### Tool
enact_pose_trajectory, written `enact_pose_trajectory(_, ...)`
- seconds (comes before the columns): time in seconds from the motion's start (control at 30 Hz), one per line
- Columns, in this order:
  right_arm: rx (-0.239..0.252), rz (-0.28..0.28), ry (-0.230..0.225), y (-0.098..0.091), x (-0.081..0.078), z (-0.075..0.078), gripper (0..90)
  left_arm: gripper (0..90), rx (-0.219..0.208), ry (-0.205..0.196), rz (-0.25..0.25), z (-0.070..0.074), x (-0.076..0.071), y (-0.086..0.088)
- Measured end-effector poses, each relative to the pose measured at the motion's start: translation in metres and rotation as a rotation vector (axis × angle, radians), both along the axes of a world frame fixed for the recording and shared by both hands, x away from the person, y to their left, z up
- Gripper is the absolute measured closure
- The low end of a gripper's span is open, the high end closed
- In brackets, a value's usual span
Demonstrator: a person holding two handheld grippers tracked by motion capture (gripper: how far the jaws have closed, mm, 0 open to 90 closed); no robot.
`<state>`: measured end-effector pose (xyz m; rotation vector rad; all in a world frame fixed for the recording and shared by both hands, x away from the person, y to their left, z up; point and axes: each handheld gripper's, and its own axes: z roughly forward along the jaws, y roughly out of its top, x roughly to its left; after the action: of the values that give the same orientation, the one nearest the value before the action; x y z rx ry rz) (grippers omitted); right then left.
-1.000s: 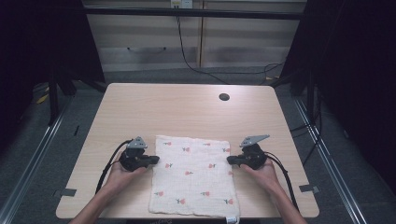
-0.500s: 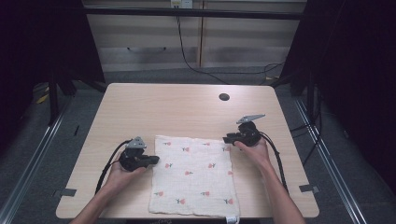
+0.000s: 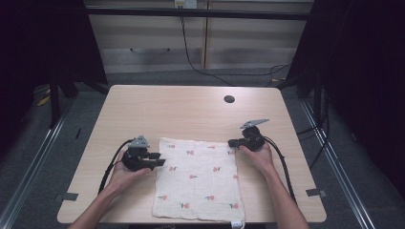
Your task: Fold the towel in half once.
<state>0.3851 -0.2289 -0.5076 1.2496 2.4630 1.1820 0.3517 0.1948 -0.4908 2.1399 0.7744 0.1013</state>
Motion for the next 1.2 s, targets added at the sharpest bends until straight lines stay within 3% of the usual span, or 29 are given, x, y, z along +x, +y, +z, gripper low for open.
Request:
enact_pose_trajectory(0.07, 0.004, -0.002, 0.001, 0.000, 0.001, 0.000, 87.8, 56.1, -0.018, -0.019, 0.036, 0.006, 0.011, 0.003)
enact_pose_trajectory(0.17, 0.005, -0.006, 0.003, 0.000, 0.000, 0.000, 87.9, 55.0, -0.023, -0.014, 0.086, 0.009, 0.034, 0.004)
enact_pose_trajectory(0.23, 0.008, -0.007, 0.000, 0.000, 0.001, -0.001, 87.9, 54.8, 0.002, -0.009, 0.108, 0.006, 0.049, 0.003)
enact_pose_trajectory(0.33, 0.005, -0.009, -0.002, 0.000, 0.000, -0.001, 87.9, 54.9, 0.024, 0.030, 0.129, -0.005, 0.069, 0.000)
enact_pose_trajectory(0.5, 0.012, -0.007, -0.002, 0.000, 0.001, -0.001, 87.8, 55.2, -0.007, 0.030, 0.184, -0.013, 0.082, 0.002)
enact_pose_trajectory(0.57, 0.012, -0.007, 0.000, 0.000, 0.001, -0.001, 87.8, 55.9, -0.006, 0.046, 0.165, -0.015, 0.085, 0.001)
enact_pose_trajectory(0.83, 0.008, -0.015, 0.004, 0.000, 0.000, -0.001, 87.9, 64.9, 0.017, 0.027, 0.093, -0.016, 0.081, -0.003)
enact_pose_trajectory(1.03, 0.016, -0.017, 0.000, 0.000, 0.002, -0.001, 88.1, 86.0, 0.011, 0.020, 0.087, -0.018, 0.078, -0.004)
enact_pose_trajectory(1.2, 0.021, -0.021, 0.006, -0.001, 0.003, -0.001, 88.1, 88.3, 0.003, 0.032, 0.089, -0.018, 0.077, -0.004)
